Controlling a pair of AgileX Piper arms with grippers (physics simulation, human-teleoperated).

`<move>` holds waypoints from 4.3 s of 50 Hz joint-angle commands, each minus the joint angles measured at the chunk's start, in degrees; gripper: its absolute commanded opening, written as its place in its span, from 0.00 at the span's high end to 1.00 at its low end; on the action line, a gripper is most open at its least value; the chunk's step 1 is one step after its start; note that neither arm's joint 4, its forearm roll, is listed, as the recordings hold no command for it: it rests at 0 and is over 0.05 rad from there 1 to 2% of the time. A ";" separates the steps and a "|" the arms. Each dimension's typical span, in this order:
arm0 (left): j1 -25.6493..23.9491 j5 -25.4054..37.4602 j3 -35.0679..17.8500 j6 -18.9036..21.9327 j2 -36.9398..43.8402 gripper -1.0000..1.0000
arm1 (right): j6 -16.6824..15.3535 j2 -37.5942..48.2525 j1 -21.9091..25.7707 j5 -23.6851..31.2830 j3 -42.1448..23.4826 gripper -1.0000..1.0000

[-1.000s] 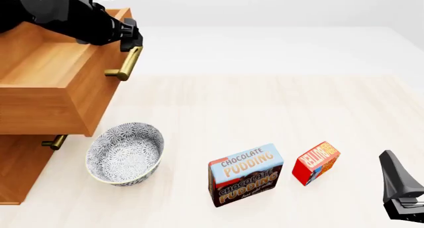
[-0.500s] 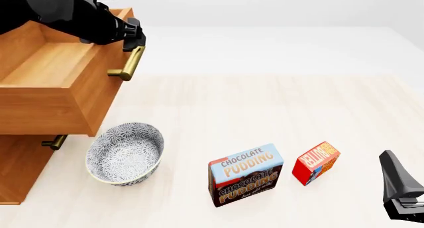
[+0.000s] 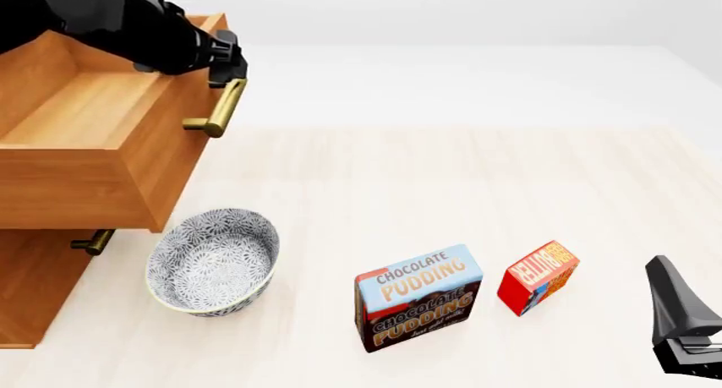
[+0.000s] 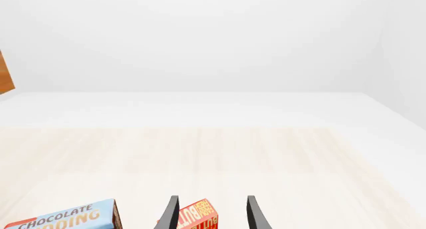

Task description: Put the butter at the back in the top drawer of the cabinet and close it.

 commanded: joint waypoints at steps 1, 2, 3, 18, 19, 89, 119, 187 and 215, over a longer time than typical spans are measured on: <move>-1.61 1.98 -1.01 3.72 -3.06 0.00 | 0.00 0.00 0.00 0.00 0.00 0.00; -1.54 2.37 -1.21 3.89 -3.65 0.00 | 0.00 0.00 0.00 0.00 0.00 0.00; -1.54 2.37 -1.21 3.89 -3.65 0.00 | 0.00 0.00 0.00 0.00 0.00 0.00; -1.02 6.28 -3.35 5.70 -8.28 0.00 | 0.00 0.00 0.00 0.00 0.00 0.00; -1.02 6.49 -3.56 5.87 -8.48 0.00 | 0.00 0.00 0.00 0.00 0.00 0.00; -24.75 10.40 -32.44 6.25 20.43 0.00 | 0.00 0.00 0.00 0.00 0.00 0.00; -29.58 14.19 -45.36 3.73 34.96 0.00 | 0.00 0.00 0.00 0.00 0.00 0.00; -39.42 19.79 -58.28 -3.12 50.06 0.00 | 0.00 0.00 0.00 0.00 0.00 0.00; -42.04 17.95 -54.83 -5.79 50.83 0.00 | 0.00 0.00 0.00 0.00 0.00 0.00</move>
